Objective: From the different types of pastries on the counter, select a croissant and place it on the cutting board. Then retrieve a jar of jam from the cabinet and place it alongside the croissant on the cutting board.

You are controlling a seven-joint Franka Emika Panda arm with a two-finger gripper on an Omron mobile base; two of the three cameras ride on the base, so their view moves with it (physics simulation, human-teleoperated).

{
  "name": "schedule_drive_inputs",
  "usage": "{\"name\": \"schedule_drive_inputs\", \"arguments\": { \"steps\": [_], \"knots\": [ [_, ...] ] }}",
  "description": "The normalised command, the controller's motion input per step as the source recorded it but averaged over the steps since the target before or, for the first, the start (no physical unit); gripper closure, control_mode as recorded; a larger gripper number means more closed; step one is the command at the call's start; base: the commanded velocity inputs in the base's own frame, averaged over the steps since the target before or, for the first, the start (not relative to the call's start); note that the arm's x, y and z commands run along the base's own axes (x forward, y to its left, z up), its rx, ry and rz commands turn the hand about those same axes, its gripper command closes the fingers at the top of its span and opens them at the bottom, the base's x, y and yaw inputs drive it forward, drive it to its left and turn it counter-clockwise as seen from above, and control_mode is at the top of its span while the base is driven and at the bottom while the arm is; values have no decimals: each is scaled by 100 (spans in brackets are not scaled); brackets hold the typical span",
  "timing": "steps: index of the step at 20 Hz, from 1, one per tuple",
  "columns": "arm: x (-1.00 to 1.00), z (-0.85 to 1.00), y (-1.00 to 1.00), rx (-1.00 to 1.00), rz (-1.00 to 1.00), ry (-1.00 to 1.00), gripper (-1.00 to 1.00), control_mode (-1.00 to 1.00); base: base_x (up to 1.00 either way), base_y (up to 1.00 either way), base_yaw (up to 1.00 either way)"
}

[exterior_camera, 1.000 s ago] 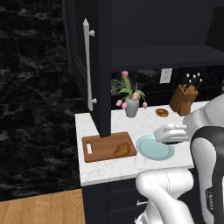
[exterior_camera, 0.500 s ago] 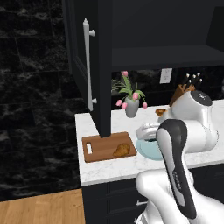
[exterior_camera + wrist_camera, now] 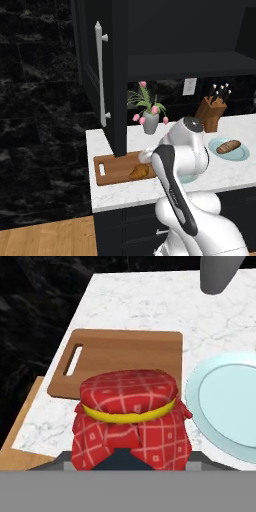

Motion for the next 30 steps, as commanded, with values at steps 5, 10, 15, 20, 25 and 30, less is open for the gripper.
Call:
{"name": "schedule_drive_inputs", "arguments": {
  "steps": [5,10,15,20,25,30],
  "knots": [
    [65,-48,41,-5,0,-3,100,-100,0,0,0],
    [41,-26,45,-4,0,0,100,-100,0,0,0],
    [34,6,10,0,0,3,100,-100,0,0,0],
    [52,-6,5,0,0,5,100,-100,0,0,0],
    [9,-3,12,-2,0,-1,100,-100,0,0,0],
    [0,-17,10,-3,0,-6,100,-100,0,0,0]
  ]
}}
